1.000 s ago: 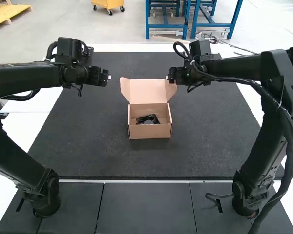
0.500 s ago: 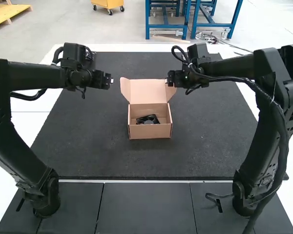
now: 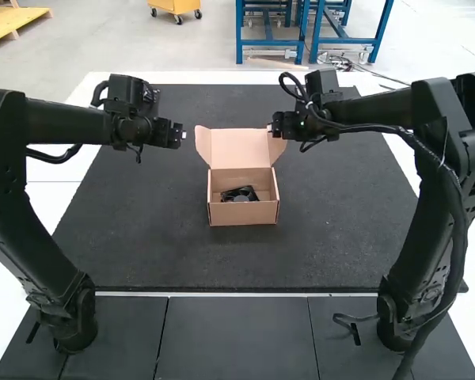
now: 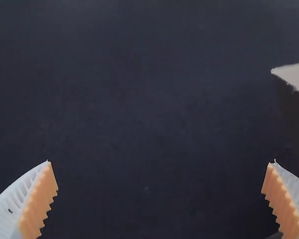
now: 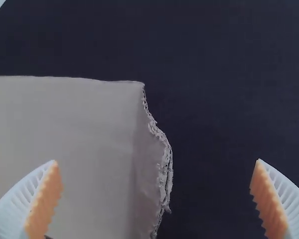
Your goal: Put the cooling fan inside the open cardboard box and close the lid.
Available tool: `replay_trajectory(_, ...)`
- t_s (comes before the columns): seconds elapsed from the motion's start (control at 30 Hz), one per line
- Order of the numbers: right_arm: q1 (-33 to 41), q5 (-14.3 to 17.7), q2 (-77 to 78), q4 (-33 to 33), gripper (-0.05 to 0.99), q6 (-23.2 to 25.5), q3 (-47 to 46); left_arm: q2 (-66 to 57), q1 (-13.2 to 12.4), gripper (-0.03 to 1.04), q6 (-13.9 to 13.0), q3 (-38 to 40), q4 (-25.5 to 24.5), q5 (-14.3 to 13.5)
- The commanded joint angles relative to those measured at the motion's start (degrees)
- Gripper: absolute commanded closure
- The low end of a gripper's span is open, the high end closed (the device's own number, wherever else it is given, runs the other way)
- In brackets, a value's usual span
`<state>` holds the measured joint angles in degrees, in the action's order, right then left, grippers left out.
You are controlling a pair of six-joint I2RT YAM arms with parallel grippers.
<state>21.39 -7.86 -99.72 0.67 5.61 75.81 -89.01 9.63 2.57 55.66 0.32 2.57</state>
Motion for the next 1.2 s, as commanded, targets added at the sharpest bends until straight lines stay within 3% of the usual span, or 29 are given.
replay_trajectory(0.0, -1.2, -2.2, -0.6, -0.2, 0.07, 0.4, 2.8, -1.1, 1.3, 0.04, -0.7, 2.1, 0.9, -0.3)
replay_trajectory(0.43, -1.2, -5.0, -1.1, -5.1, 0.06, 0.0, 3.6, -2.4, 2.9, 0.04, -0.5, 3.2, 2.0, -0.4)
replay_trajectory(0.57, -1.3, -5.0, -1.8, -5.3, 0.20, 0.3, 3.6, -2.5, 2.9, 0.04, -0.5, 3.2, 2.1, -0.4)
replay_trajectory(0.67, -1.2, -5.0, -2.2, -5.2, 0.23, 0.7, 3.6, -2.5, 2.9, 0.04, -0.5, 3.2, 2.2, -0.4)
replay_trajectory(0.73, -1.2, -5.0, -2.4, -4.7, 0.31, 1.6, 3.6, -2.6, 2.9, 0.04, -0.5, 3.2, 2.3, -0.4)
replay_trajectory(0.87, -1.2, -4.8, -2.4, -4.1, 0.38, 2.3, 3.6, -3.0, 2.9, 0.04, -0.5, 3.3, 2.5, -0.4)
replay_trajectory(1.17, -1.3, -4.2, -2.1, -4.8, 0.42, 2.0, 3.5, -3.7, 3.1, 0.04, -0.5, 3.5, 2.7, -0.4)
